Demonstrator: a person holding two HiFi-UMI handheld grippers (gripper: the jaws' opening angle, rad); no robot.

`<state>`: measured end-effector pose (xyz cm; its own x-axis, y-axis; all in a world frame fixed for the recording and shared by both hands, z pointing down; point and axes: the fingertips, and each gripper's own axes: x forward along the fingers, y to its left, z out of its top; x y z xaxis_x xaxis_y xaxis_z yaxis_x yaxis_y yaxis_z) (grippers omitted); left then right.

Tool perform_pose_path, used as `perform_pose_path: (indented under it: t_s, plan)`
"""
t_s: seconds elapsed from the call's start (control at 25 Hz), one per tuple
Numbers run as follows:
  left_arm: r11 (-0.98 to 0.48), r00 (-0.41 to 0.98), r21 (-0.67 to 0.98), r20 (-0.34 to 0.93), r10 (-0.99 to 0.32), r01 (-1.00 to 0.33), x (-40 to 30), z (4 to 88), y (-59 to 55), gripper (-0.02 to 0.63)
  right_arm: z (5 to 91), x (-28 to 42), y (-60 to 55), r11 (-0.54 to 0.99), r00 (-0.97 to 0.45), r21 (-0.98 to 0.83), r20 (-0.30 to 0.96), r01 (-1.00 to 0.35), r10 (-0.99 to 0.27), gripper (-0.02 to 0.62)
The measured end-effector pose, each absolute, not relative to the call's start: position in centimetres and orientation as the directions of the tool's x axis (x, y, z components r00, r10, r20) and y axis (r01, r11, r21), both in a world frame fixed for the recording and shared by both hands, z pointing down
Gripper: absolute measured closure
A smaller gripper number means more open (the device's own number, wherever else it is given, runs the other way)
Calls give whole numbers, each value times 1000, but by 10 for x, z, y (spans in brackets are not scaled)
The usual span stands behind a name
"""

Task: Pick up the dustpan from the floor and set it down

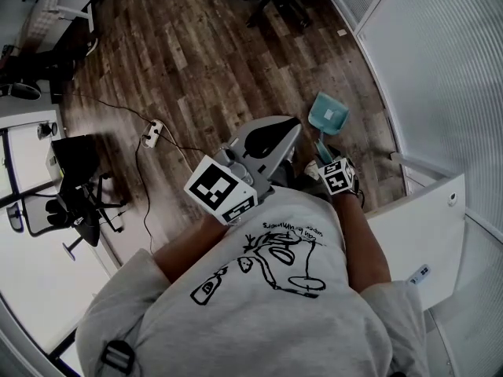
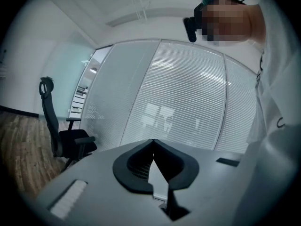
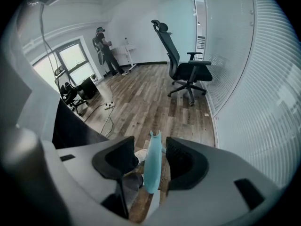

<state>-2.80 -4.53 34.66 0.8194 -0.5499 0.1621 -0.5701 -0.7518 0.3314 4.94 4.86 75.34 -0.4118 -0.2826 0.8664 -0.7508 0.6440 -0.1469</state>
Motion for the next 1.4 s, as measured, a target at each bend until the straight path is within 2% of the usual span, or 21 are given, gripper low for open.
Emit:
perform_pose_path:
  t_s: [0.6,1.0,1.04,1.08,1.12,1.4]
  plan:
    - [-733,812,352,213,-543,-582,-37,365,-35,604,800,59,54,599,-351,-150,907,-786,-234,403]
    - [-728,809,353,236,-539,-588,-37,371,-35,604,816,60,55,562,-379,-204,900,-801,-214,405]
    - [-727,808,353,237,-540,-589,-37,371,-35,604,815,59,56,558,-389,-218,898,-801,-208,410]
    - [-726,807,353,237,-540,-590,-37,370,-36,604,815,58,56,556,-399,-229,894,-799,-205,462]
    - [-726,807,353,238,-540,-590,-36,370,-36,604,815,58,55,555,-407,-235,889,-798,-208,472]
    - [-730,810,352,234,-537,-586,-31,371,-38,604,814,61,55,552,-392,-227,898,-802,-200,474]
